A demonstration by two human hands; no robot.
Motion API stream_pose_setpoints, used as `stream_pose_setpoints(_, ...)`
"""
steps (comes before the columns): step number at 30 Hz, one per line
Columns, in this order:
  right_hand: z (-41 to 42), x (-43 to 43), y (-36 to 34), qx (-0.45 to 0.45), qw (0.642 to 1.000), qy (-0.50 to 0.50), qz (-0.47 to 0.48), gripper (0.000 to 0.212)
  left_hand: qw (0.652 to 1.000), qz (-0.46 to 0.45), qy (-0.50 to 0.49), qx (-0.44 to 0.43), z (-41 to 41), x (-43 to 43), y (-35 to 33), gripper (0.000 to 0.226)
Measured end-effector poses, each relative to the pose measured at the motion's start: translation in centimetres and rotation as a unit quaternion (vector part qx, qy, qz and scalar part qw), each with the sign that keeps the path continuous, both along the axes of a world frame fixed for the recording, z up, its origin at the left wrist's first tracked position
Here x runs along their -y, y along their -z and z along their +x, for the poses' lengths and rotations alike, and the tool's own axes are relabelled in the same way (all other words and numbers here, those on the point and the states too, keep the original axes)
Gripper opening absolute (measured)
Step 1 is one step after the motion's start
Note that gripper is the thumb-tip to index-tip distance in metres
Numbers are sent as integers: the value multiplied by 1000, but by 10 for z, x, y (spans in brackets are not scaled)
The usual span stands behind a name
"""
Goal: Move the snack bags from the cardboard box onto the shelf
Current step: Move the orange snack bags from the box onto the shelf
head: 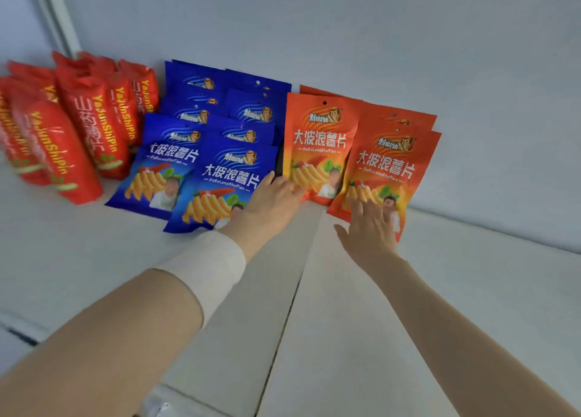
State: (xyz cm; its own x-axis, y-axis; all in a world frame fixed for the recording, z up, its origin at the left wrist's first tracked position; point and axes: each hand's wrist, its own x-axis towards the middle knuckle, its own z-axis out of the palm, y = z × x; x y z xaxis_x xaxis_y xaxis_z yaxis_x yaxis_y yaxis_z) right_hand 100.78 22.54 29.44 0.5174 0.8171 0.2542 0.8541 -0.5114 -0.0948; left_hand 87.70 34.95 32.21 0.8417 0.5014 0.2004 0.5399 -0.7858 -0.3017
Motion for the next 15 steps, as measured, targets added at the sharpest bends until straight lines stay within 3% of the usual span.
stream_pose_setpoints(8,-164,43,2,24,980,-171,-101,61,988,-27,-138,-68,-192,98,11,38)
stream_pose_setpoints(11,-232,49,1,42,963,-240,-115,60,973,-52,-198,-108,-271,122,11,36)
stream_pose_setpoints(15,-336,48,5,66,930,-341,-119,57,954,-64,-277,-95,-383,149,19,31)
